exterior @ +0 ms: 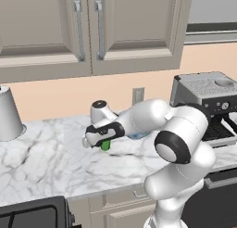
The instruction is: Pick the cup and bowl from the counter and place them on the counter next to the sink.
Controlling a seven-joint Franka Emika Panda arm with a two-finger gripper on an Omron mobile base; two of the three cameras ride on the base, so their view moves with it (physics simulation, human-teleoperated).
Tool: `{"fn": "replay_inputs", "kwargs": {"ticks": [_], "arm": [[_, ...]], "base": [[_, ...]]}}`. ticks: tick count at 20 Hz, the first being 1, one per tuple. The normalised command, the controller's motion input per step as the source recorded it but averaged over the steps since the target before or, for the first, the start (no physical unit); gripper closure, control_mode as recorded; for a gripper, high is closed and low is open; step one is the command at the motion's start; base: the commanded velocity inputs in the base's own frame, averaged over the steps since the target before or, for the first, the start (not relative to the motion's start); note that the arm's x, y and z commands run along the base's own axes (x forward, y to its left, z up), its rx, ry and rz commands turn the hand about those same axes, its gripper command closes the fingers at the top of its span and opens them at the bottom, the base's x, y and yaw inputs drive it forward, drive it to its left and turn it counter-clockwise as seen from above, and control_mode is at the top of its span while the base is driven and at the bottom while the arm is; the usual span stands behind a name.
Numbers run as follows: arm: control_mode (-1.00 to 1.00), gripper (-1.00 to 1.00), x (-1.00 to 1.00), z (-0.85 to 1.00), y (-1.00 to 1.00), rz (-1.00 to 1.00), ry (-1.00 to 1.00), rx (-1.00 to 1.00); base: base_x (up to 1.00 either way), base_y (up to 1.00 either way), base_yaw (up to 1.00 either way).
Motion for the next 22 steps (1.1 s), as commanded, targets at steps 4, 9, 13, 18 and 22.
{"fn": "replay_inputs", "kwargs": {"ticks": [4,9,13,18,22], "arm": [[-1.0,-1.0,0.0,0.0,0.0,0.0,0.0,0.0],[-1.0,-1.0,-0.01,0.0,-0.01,0.0,0.0,0.0],[-1.0,-1.0,-0.1,0.02,-0.06,0.0,0.0,0.0],[-1.0,1.0,0.0,0.0,0.0,0.0,0.0,0.0],[-1.0,1.0,0.0,0.0,0.0,0.0,0.0,0.0]], "base": [[0.0,0.0,0.0],[0.0,0.0,0.0],[0.0,0.0,0.0],[0.0,0.0,0.0],[0.0,0.0,0.0]]}}
